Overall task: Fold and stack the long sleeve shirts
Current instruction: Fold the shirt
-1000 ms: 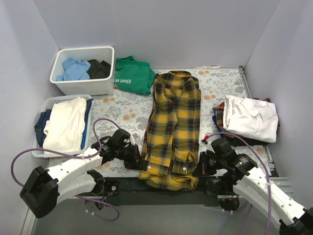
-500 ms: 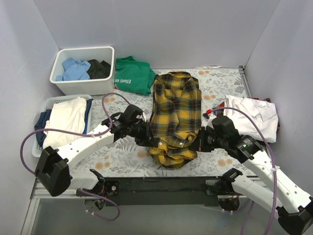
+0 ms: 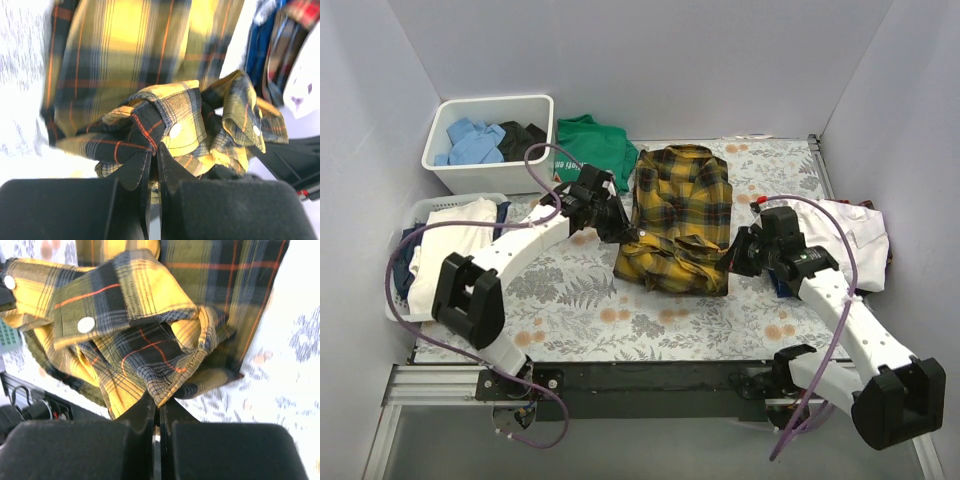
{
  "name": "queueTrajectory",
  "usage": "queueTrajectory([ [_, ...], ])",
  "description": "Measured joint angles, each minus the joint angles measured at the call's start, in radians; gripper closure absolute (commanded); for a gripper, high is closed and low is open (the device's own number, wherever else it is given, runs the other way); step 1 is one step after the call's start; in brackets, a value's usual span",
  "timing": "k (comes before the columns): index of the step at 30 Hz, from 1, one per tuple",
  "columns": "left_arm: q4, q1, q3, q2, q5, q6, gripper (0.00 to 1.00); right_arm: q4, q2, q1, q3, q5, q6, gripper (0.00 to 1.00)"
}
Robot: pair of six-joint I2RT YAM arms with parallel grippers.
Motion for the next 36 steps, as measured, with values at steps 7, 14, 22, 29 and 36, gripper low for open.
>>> queueTrajectory([
  [7,0.018,0.026,0.168,0.23,-0.001,0.048,1.0,0.139,0.221,-0.134,0.055,-0.097,-0.046,0.99],
  [14,0.009,0.082,0.366,0.415,0.001,0.071,1.0,0.236,0.468,-0.224,0.18,-0.199,-0.084,0.99],
  [22,-0.005,0.121,0.669,0.667,0.008,0.1,0.62,0.297,0.707,-0.267,0.365,-0.289,-0.097,0.67],
  [29,-0.005,0.153,0.77,0.756,0.025,0.103,0.44,0.318,0.798,-0.292,0.453,-0.322,-0.055,0.48],
  [36,0.082,0.203,0.773,0.709,0.051,0.113,0.35,0.338,0.77,-0.34,0.48,-0.286,-0.039,0.45],
])
